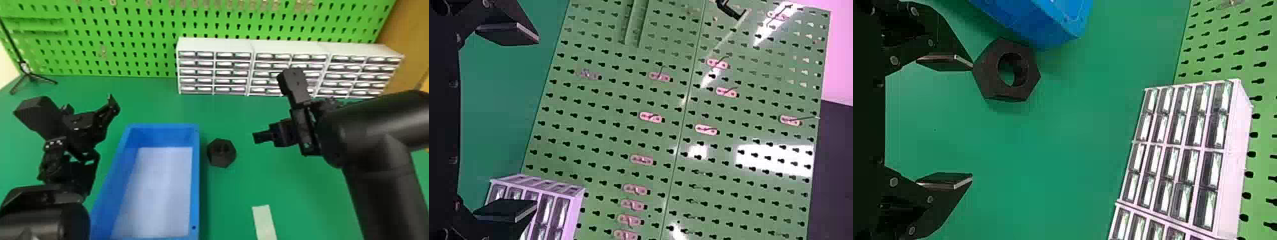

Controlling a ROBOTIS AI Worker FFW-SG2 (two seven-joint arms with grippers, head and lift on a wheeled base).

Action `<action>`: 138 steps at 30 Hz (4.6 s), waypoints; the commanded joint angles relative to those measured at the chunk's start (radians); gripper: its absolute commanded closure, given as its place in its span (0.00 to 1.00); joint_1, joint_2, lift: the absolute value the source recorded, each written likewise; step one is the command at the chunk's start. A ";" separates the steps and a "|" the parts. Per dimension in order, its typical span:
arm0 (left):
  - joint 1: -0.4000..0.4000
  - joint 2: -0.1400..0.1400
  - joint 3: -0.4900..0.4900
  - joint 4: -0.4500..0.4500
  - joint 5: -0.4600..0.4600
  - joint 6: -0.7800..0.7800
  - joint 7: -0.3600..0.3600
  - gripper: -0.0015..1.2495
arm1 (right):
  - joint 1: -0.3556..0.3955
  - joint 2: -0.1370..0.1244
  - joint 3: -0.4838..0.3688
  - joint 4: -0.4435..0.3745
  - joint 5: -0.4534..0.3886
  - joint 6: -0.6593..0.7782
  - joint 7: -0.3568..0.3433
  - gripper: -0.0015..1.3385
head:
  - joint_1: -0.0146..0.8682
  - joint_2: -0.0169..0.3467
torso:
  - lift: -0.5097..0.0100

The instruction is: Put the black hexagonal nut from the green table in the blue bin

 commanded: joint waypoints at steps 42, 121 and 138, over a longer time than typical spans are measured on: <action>0.002 0.000 -0.002 0.000 0.000 0.000 0.000 0.10 | -0.032 0.004 -0.003 0.099 -0.003 -0.034 0.000 0.35 | 0.80 0.07 | 0.79; 0.008 0.000 -0.008 0.003 -0.003 0.000 0.000 0.10 | -0.222 0.042 0.123 0.883 -0.152 -0.752 0.028 0.35 | 0.80 0.07 | 0.79; 0.009 0.000 -0.006 0.003 -0.003 0.000 0.000 0.10 | -0.222 0.045 0.126 0.936 -0.158 -0.808 0.028 0.35 | 0.80 0.07 | 0.79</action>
